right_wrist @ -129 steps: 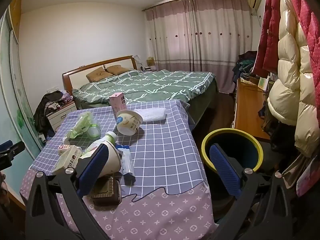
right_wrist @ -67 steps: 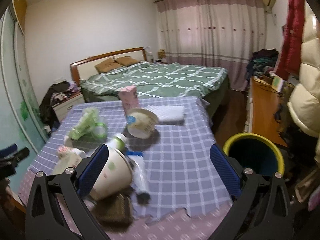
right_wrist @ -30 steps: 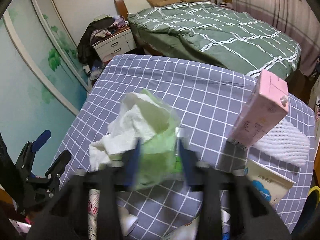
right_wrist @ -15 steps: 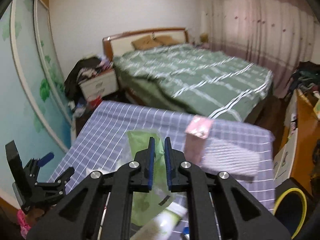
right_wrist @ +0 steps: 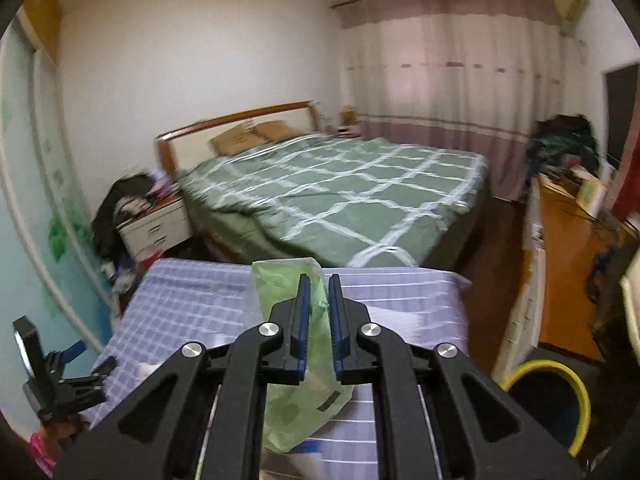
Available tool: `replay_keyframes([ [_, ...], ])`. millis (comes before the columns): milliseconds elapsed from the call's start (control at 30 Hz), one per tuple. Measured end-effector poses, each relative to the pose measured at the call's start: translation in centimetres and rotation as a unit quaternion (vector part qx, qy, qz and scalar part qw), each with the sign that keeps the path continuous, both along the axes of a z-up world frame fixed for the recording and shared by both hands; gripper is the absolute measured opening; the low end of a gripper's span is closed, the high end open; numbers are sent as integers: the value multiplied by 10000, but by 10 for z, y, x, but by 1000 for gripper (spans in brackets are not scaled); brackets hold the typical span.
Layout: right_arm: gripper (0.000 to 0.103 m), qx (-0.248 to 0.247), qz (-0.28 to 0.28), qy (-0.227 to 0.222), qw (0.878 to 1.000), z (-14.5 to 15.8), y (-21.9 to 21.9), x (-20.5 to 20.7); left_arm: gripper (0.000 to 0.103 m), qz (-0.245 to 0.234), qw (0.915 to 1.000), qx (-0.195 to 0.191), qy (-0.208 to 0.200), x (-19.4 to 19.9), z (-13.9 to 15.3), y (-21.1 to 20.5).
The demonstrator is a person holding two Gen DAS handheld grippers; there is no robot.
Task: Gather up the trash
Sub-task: 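Carry the green bag to the yellow bin and open the right gripper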
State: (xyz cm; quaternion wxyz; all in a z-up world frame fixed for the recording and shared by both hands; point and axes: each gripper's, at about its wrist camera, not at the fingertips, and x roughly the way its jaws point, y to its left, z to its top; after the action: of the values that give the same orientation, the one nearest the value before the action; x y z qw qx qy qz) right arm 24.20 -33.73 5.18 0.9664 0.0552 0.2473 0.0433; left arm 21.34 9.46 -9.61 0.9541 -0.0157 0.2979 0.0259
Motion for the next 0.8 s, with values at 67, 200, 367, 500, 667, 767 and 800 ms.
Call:
replay_keyframes([
  [67,9,46,-375,-18,9993,-3,-31,-9,98,-40,10000,9,-19,0,0,-2],
  [200,9,99,-1321,36,9912,-14,-101,-28,98,-141,9999,33,-33,0,0,-7],
  [367,9,73,-2463,208,9690,-42,-178,-47,98,-300,9995,121,-55,1,0,-16],
  [500,9,133,-2958,545,9536,-80,-221,-51,98,-433,9990,117,-53,2,0,-22],
  [667,10,307,-3275,1191,9368,-137,-254,-35,98,-639,9980,2,-33,2,-1,-28],
  [767,12,333,-3394,1439,9290,-161,-261,-37,98,-666,9978,30,17,3,-3,-31],
  [800,17,352,-3417,1476,9275,-164,-262,-38,98,-689,9976,15,44,3,-4,-32],
])
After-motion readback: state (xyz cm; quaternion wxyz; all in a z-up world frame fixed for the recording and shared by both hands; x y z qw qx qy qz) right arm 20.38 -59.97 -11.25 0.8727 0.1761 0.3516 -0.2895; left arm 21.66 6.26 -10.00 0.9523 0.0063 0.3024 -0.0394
